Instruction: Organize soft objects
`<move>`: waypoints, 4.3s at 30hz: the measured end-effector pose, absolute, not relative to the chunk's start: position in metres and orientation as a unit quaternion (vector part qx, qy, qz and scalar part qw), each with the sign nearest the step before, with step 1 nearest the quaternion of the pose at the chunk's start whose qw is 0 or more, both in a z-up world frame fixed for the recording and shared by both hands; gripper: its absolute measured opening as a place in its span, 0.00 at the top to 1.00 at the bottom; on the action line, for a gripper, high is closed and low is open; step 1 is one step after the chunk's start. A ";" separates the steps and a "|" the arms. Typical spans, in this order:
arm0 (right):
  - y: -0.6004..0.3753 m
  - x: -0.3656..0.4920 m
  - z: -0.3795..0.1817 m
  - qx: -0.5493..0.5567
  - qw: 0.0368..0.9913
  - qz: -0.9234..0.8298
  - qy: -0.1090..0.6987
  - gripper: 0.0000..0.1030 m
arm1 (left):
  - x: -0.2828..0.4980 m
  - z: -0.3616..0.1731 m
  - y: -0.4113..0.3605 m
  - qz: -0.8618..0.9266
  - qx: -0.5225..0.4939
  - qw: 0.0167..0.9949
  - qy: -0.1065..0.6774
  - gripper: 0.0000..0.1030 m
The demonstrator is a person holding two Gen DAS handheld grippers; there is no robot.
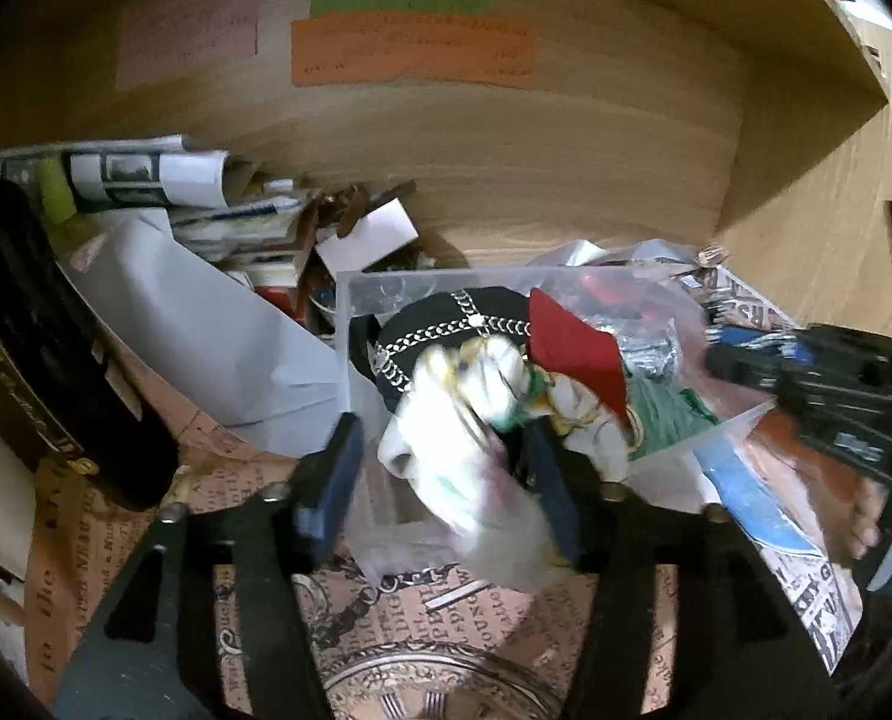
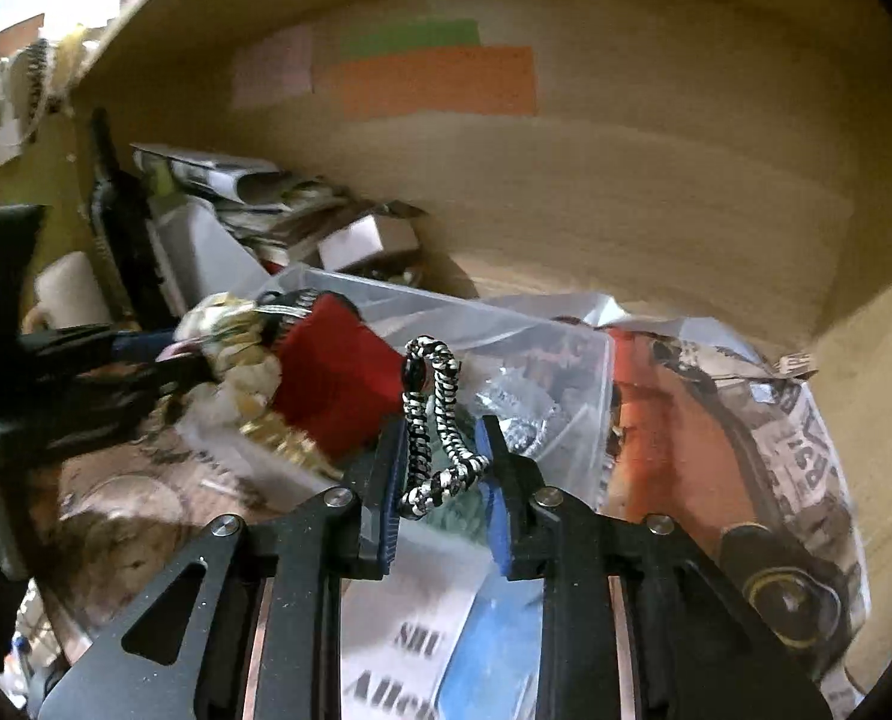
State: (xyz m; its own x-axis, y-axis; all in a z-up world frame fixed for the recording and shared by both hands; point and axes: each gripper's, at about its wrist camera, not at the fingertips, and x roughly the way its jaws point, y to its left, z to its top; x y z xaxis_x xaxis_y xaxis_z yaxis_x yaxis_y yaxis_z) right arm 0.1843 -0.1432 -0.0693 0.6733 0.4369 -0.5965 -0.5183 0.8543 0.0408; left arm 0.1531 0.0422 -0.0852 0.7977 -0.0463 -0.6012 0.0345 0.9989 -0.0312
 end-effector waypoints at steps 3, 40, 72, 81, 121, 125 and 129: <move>-0.138 0.196 -0.079 -0.074 0.908 0.256 0.323 0.75 | 0.148 -0.081 0.042 -0.019 -0.003 0.953 0.304 0.32; -0.186 0.084 0.021 0.014 0.956 0.260 0.134 0.01 | 0.042 0.012 0.017 -0.014 -0.021 0.991 0.132 0.03; -0.187 0.051 0.023 0.024 0.958 0.262 0.118 0.00 | 0.018 0.013 -0.002 -0.022 -0.021 0.993 0.118 0.00; -0.185 0.051 0.023 0.024 0.957 0.263 0.119 0.00 | 0.019 0.012 0.000 -0.023 -0.020 0.993 0.118 0.00; -0.179 0.055 0.018 0.013 0.954 0.271 0.130 0.00 | 0.025 0.007 -0.004 -0.025 -0.026 0.990 0.133 0.00; -0.180 0.060 0.015 0.011 0.953 0.271 0.136 0.00 | 0.030 0.002 0.000 -0.021 -0.034 0.989 0.144 0.00; -0.184 0.067 0.009 0.015 0.952 0.266 0.150 0.00 | 0.038 -0.005 0.005 -0.014 -0.037 0.986 0.160 0.00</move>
State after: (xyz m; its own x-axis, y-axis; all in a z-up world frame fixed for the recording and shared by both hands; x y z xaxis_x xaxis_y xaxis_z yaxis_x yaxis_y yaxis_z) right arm 0.0675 -0.1844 0.0086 0.8135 0.5112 -0.2772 -0.5025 0.8579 0.1075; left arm 0.0377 0.0054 -0.0054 0.9481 -0.0387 -0.3155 0.0147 0.9968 -0.0780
